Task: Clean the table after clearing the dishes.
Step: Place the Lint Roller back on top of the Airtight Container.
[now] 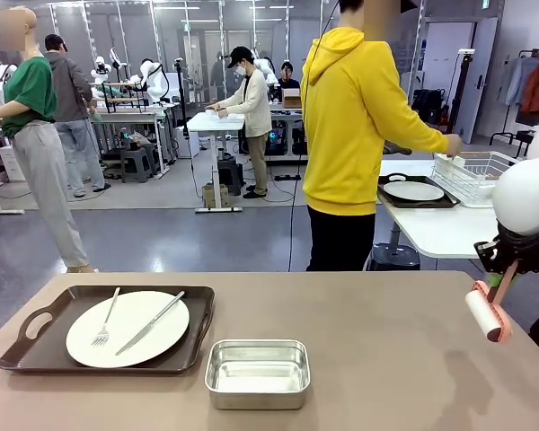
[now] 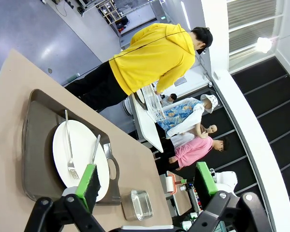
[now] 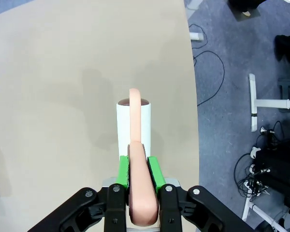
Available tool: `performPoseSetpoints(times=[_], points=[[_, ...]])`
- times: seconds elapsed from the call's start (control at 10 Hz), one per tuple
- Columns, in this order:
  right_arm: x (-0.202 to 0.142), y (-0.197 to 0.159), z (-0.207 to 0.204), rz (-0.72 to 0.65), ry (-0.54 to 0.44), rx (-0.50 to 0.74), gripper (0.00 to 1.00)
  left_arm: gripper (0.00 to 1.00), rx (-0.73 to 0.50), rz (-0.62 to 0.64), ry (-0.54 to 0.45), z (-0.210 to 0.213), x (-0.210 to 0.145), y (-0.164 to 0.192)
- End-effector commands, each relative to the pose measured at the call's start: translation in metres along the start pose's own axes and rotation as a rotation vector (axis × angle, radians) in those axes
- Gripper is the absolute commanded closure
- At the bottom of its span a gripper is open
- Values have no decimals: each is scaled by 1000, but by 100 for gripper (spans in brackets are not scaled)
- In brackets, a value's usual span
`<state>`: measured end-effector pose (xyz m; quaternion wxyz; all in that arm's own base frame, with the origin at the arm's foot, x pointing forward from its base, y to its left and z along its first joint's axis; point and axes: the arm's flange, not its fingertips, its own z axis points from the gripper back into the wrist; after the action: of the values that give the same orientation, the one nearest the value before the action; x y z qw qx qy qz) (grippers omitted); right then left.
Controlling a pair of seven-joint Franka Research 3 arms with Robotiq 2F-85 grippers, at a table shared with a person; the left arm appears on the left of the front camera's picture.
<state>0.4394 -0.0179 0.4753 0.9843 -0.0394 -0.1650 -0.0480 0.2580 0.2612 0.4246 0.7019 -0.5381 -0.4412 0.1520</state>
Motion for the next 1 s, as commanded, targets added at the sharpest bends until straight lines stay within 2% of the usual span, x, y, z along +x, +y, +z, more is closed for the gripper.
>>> performPoseSetpoints(times=[0.0,0.4,0.5,0.6,0.7,0.8,0.9], points=[[1,2,2,-3,-7,5,79,0,-18,-6,-11,3,1,-3],[0,0,0,0,0,0,79,0,-18,-6,-11,3,1,-3],[7,23,22,106,-53,7,79,0,-18,-6,-11,3,1,-3],[12,54,54,251,-124,84,79,0,-18,-6,-11,3,1,-3],[14,94,88,463,-170,120,79,0,-18,-6,-11,3,1,-3],[12,132,110,683,-160,124,79,0,-18,-6,-11,3,1,-3],[9,172,126,824,-136,163,79,0,-18,-6,-11,3,1,-3]])
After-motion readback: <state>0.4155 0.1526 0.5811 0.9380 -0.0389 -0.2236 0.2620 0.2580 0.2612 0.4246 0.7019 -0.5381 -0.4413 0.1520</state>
